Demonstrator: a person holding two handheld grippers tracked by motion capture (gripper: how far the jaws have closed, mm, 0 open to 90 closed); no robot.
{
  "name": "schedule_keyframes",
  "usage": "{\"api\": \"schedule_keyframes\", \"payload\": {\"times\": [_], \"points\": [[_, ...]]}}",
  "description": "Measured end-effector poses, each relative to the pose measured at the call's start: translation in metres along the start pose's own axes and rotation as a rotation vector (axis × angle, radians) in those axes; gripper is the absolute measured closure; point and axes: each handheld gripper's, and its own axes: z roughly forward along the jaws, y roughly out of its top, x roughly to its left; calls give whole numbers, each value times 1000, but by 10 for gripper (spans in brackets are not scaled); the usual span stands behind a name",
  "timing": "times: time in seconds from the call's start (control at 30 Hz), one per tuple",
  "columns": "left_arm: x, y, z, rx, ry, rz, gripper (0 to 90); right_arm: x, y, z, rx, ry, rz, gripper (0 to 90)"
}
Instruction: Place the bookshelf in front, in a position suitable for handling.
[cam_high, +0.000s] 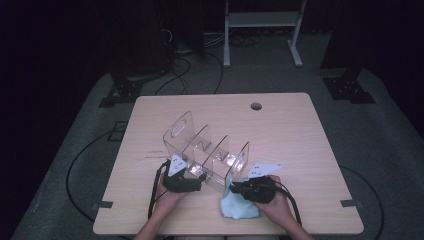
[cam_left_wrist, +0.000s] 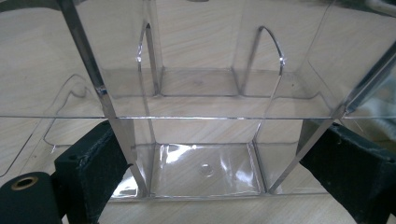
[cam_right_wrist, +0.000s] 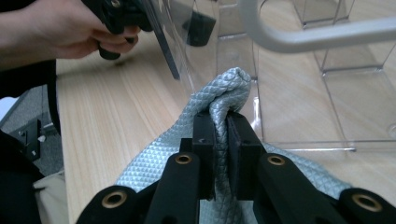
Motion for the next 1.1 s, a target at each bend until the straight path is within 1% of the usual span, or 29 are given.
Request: {"api": "schedule_keyframes", "payload": {"times": [0.07, 0.1, 0.23, 0.27, 0.33, 0.4, 0.47, 0.5, 0.57, 0.67, 0.7, 0.87, 0.9, 0.97, 1.03, 1.1], "points": [[0, 0, 0, 0, -1, 0, 78, 2, 1, -1, 5, -7, -7, 823], [0, 0, 0, 1, -2, 0, 78, 3, 2, -2, 0, -10, -14, 823], [0, 0, 0, 1, -2, 0, 78, 9, 8, -11, -54, 6, -31, 823], [0, 0, 0, 0, -2, 0, 78, 8, 8, -10, -54, 6, -32, 824], [0, 0, 0, 0, -1, 1, 78, 6, 6, -7, -39, 12, -16, 823], [0, 0, 0, 1, -1, 0, 78, 6, 3, -3, -11, 1, -17, 823], [0, 0, 0, 1, 0, 1, 78, 7, 4, -3, -4, -5, -22, 823], [0, 0, 0, 1, 0, 1, 78, 9, 5, -4, -9, -9, -30, 823], [0, 0, 0, 1, -1, 4, 78, 12, 9, -9, -38, -7, -42, 824], [0, 0, 0, -1, -2, 4, 78, 17, 19, -23, -104, -3, -52, 824], [-1, 0, 0, -1, -2, 3, 78, 18, 21, -26, -113, -6, -56, 823], [-2, 0, -1, -2, -4, 8, 78, 16, 24, -31, -123, -30, -51, 826], [-2, 0, -1, -1, -6, 11, 78, 18, 26, -34, -131, -36, -46, 827], [-2, -1, -1, 0, -9, 11, 78, 27, 30, -35, -124, -49, -83, 826], [-1, -1, -2, 0, -11, 13, 79, 32, 33, -36, -113, -65, -109, 826], [-2, -1, -2, 0, -10, 14, 79, 29, 34, -38, -113, -68, -104, 826]]}}
